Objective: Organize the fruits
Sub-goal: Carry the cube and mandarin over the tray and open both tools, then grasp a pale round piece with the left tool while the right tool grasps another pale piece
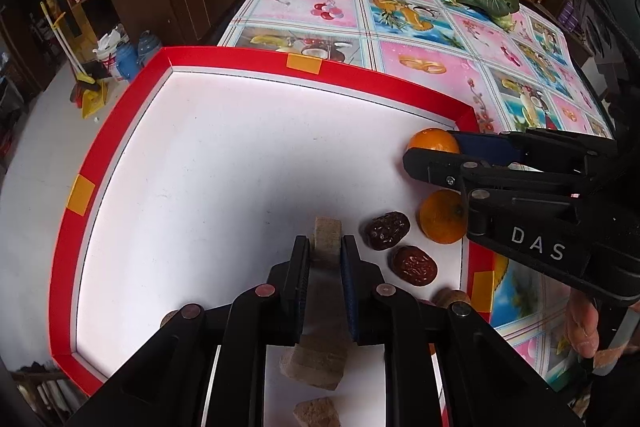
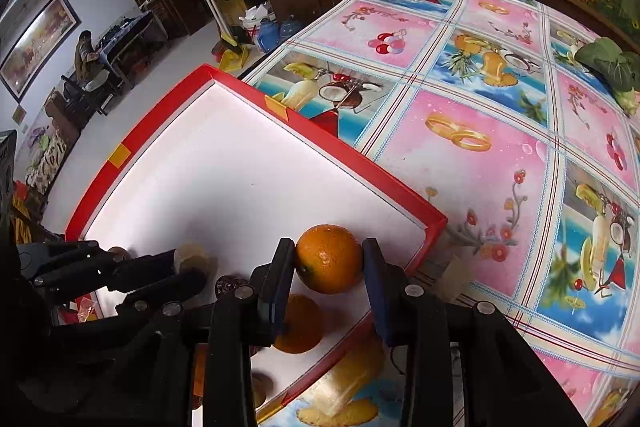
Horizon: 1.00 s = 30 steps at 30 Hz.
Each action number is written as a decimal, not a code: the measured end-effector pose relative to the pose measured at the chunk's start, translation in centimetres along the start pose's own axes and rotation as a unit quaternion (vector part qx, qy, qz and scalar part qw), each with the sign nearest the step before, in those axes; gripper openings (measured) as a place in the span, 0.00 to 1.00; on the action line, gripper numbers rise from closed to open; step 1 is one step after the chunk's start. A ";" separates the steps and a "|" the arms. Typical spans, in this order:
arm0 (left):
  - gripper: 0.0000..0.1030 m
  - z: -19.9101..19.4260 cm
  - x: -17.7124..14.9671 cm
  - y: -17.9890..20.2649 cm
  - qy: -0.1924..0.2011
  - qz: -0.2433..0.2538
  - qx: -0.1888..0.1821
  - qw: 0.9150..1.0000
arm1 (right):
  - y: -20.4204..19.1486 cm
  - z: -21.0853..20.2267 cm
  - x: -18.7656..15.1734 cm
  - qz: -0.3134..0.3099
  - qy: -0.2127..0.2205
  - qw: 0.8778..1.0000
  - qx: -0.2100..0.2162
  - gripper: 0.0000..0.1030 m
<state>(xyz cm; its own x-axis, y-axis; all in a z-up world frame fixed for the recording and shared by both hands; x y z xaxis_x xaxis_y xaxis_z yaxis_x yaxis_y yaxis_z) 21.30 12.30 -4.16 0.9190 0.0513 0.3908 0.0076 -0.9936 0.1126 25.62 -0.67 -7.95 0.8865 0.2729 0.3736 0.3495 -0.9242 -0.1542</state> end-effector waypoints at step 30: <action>0.79 -6.4 -4.0 6.5 0.086 0.020 -0.016 0.996 | 6.0 -3.3 -6.7 0.040 0.027 0.998 0.042 0.32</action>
<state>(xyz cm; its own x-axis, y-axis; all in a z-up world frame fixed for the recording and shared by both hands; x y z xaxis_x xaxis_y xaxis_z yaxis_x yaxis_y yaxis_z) 15.14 6.33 0.86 0.8375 0.0312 0.5455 -0.0425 -0.9916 0.1221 20.81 -8.94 -8.31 0.8957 0.1820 0.4056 0.3043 -0.9161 -0.2609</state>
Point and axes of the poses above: each gripper's, at about its wrist camera, not at the fingertips, and z roughly the way its jaws point, y to its right, x to its top, the point moved 2 cm from there along z, roughly the way its jaws point, and after that the axes turned 9 degrees about -z, right-handed, at the moved point
